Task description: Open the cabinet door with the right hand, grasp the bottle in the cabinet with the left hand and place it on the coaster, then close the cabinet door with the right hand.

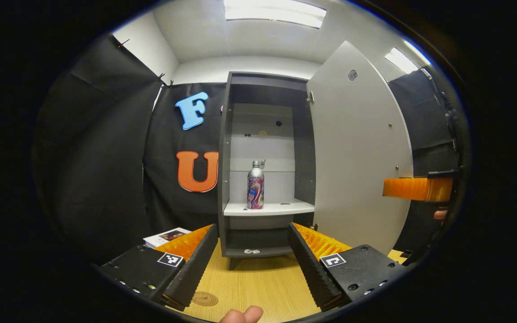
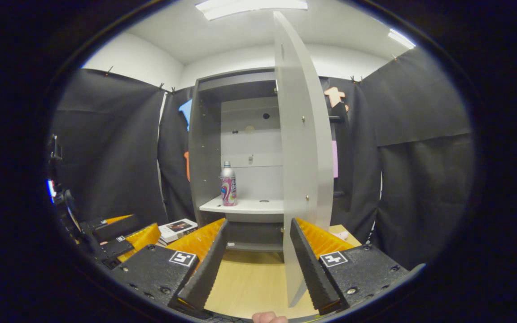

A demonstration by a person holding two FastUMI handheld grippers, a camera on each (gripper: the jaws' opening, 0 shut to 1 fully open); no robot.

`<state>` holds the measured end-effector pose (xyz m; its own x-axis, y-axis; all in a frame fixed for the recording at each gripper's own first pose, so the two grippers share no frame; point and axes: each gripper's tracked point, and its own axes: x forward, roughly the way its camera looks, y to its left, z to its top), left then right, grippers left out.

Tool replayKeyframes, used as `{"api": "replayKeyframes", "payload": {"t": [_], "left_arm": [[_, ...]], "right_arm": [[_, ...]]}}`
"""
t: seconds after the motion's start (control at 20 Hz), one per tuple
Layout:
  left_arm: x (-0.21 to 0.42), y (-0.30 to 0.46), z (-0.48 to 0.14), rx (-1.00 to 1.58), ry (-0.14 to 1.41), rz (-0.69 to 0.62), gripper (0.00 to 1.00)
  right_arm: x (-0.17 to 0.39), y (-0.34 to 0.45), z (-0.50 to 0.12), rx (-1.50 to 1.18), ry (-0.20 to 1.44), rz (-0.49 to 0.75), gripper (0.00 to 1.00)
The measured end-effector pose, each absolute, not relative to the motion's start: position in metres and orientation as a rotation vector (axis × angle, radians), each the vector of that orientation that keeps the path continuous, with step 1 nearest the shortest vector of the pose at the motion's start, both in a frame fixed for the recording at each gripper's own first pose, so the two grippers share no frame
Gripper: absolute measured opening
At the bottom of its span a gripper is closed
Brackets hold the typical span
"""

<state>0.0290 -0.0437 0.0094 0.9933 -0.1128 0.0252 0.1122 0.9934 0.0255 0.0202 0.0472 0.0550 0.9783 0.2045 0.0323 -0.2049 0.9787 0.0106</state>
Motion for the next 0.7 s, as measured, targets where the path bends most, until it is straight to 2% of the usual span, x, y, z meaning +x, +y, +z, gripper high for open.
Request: {"api": "replayKeyframes", "payload": {"t": [0.35, 0.5, 0.7], "left_arm": [[0.127, -0.068, 0.06, 0.028, -0.111, -0.179, 0.95], [0.175, -0.08, 0.065, 0.018, -0.11, -0.199, 0.95], [0.241, -0.078, 0.051, 0.037, -0.088, -0.153, 0.95]], "right_arm": [[0.023, 0.048, 0.052, 0.009, -0.028, 0.217, 0.86], [0.026, 0.05, 0.049, 0.006, -0.02, 0.218, 0.86], [0.03, 0.051, 0.045, 0.001, -0.001, 0.214, 0.86]]}}
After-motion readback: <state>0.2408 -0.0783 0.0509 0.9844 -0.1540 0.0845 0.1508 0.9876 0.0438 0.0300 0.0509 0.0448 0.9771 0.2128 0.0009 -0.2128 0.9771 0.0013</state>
